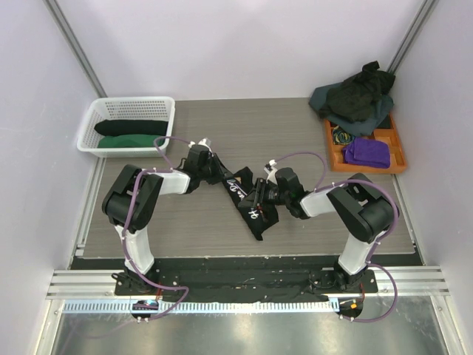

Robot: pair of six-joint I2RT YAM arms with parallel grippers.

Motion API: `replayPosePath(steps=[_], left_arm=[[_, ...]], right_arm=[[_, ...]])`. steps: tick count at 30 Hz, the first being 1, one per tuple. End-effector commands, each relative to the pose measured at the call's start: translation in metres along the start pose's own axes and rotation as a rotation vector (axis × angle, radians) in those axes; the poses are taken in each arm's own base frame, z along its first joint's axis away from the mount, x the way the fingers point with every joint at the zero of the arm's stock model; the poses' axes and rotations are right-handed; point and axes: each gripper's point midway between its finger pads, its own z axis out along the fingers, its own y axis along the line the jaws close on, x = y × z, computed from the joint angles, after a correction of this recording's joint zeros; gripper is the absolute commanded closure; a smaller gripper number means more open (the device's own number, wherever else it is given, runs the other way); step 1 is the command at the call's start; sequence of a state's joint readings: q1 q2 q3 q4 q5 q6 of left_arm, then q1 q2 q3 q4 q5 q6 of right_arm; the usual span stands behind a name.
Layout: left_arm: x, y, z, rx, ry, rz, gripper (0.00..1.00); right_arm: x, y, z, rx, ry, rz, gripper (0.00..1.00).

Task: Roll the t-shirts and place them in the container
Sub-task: Roll the T-shirt to the center of the board.

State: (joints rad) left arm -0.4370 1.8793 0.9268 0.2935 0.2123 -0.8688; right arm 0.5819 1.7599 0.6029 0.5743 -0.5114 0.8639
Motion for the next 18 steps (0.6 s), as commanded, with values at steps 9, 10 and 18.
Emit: replayPosePath(steps=[9,10,18], left_arm=[[-0.017,0.010,0.000,-0.063,-0.068,0.039,1.00],[-0.017,0.009,0.000,-0.059,-0.070,0.042,1.00],[-0.015,0.007,-0.001,-0.061,-0.066,0.049,1.00]], right_arm=[[0.048,-0.034,-0.042,0.268,0.107,-0.041,0.43],[0.050,-0.035,-0.044,0.275,0.105,-0.046,0.44],[0.068,-0.041,-0.059,0.271,0.109,-0.010,0.69]])
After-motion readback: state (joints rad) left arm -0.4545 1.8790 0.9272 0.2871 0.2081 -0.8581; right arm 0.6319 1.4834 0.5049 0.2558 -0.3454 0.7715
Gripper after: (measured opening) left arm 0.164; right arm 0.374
